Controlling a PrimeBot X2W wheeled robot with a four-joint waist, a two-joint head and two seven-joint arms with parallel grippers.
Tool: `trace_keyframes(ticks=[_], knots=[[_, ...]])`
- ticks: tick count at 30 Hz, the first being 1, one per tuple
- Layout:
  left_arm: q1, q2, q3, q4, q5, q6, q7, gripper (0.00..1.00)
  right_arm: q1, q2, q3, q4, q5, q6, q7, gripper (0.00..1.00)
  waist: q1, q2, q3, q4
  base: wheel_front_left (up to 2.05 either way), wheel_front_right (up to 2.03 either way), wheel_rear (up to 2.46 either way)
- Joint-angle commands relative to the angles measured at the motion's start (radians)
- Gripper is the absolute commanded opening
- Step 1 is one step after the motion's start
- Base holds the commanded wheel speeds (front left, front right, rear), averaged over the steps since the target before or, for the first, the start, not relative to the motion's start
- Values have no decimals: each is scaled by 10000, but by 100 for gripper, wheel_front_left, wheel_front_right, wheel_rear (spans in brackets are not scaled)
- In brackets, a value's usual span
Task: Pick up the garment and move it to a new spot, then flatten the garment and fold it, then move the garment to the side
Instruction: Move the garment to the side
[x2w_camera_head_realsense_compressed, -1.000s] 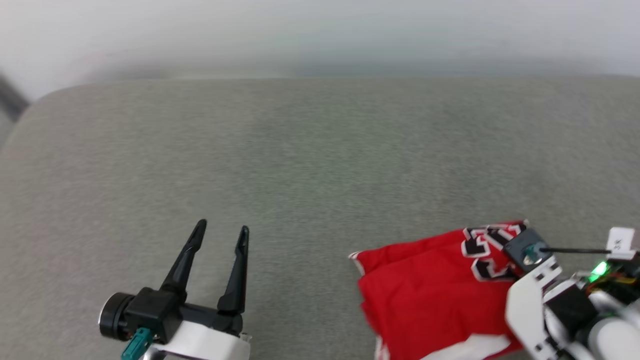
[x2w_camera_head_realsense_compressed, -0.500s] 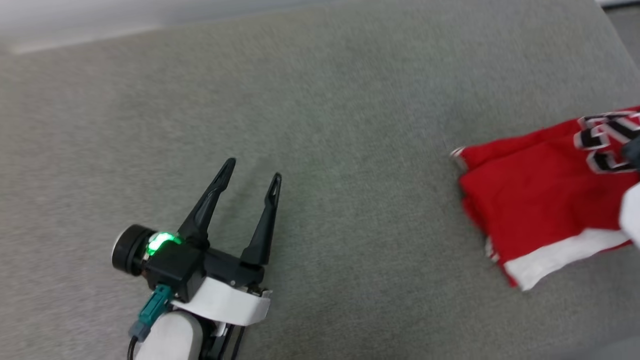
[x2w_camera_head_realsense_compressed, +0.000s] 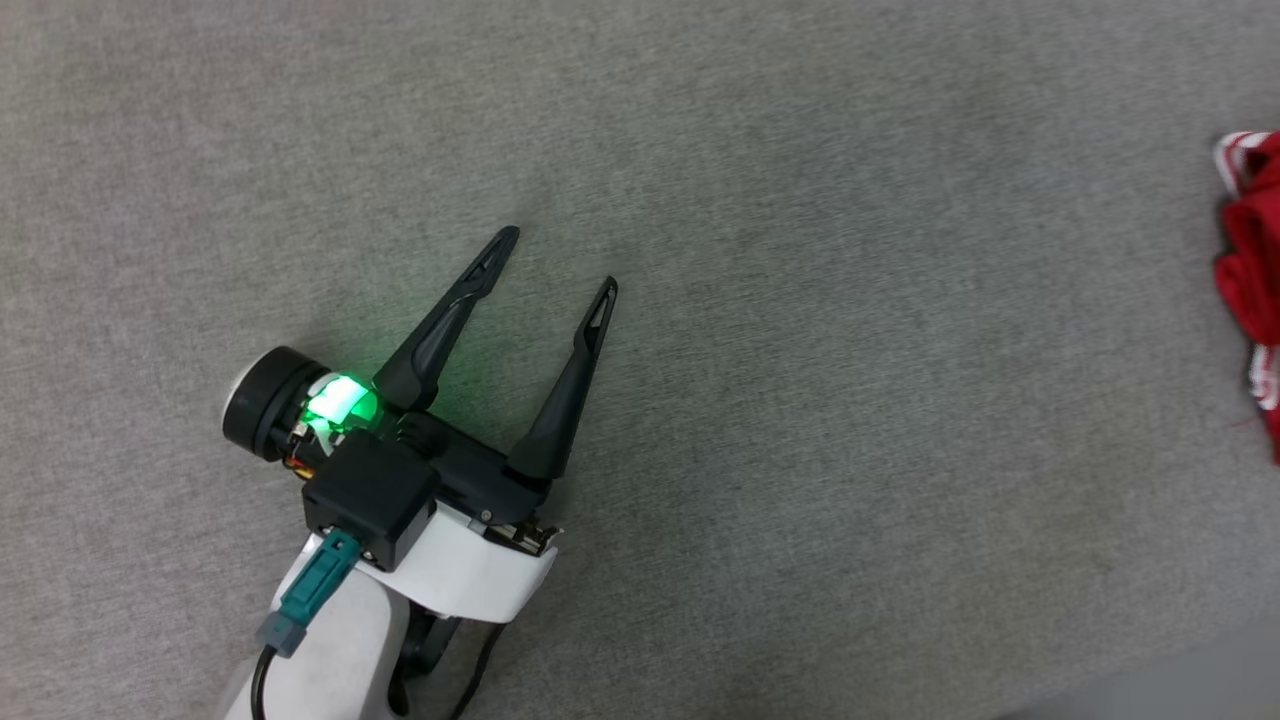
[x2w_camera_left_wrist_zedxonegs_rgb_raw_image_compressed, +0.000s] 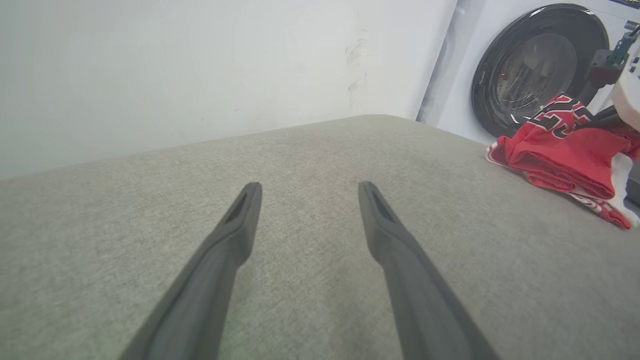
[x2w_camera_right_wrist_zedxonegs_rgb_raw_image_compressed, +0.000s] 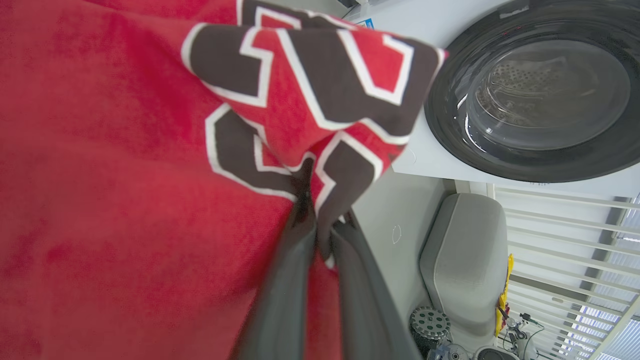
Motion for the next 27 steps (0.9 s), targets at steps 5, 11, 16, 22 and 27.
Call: trace_keyframes(ticks=[5,11,16,22,27], knots=[[-192,63,-16,-132,97,-10,-21,100,-322,36,-369,517,-395,-18,-259,0,-2,0,297,231,0,0,0],[-137,-82,32,-52,79,-10,-21,100,-427,389,-669,708,-482,-17,-253,100,-2,0,127,326,0,0,0],[201,-321,261,113,-25,-10,-21,100,-330,590,-658,394,-680,-18,-343,100,-2,0,-576,378,0,0,0],[841,-798,1253,433,-1,183,-21,100,143,883,-518,-474,-432,-18,-613,100,-2,0,-2156,682,0,0,0],[1588,-1140,2403,534,-52,435,-21,100,649,1381,-199,-1901,-221,-18,-1182,100,-2,0,-3494,1038,0,0,0]])
